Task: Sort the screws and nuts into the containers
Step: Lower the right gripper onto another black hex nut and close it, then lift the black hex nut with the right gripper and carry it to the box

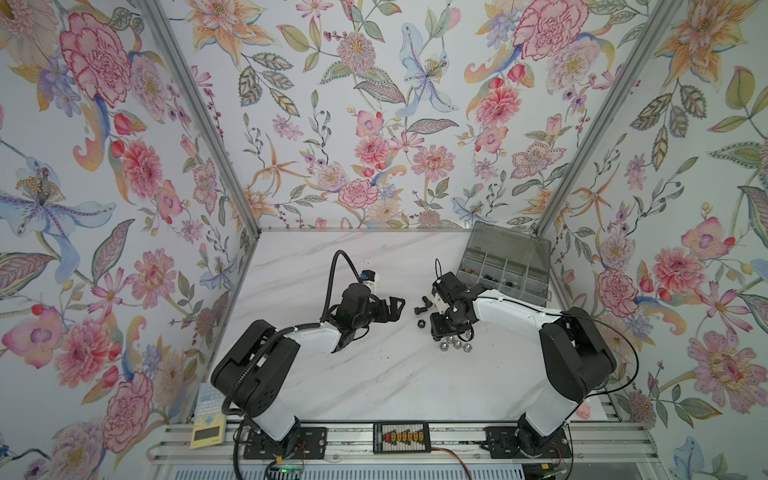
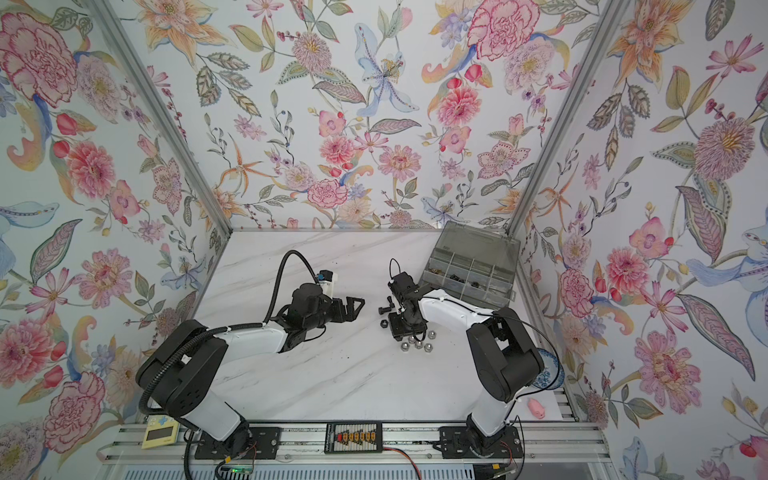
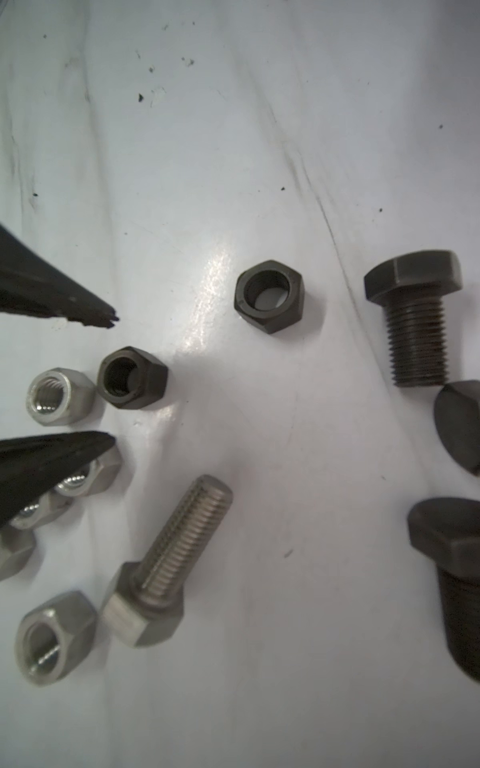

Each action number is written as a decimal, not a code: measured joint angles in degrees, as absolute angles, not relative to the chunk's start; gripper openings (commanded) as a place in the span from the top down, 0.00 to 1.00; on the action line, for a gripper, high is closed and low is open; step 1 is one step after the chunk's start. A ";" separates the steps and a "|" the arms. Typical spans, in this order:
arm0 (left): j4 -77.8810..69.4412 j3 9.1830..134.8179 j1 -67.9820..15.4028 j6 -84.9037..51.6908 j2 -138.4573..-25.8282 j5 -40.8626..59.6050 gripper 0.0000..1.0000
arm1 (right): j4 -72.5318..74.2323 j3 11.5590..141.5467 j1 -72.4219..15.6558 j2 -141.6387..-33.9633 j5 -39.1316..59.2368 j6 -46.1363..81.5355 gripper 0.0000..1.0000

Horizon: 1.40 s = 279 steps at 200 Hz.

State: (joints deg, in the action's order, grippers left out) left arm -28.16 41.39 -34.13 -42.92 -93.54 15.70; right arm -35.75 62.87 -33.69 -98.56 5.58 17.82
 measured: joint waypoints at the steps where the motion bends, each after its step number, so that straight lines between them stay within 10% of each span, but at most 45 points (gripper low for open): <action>1: -28.16 41.39 -34.13 -42.92 -93.54 15.70 0.00 | -35.77 62.85 -33.67 -98.61 5.56 17.82 0.55; 279: -28.21 41.39 -34.13 -42.92 -93.54 15.70 0.01 | -34.85 63.33 -36.18 -103.09 1.65 16.49 0.68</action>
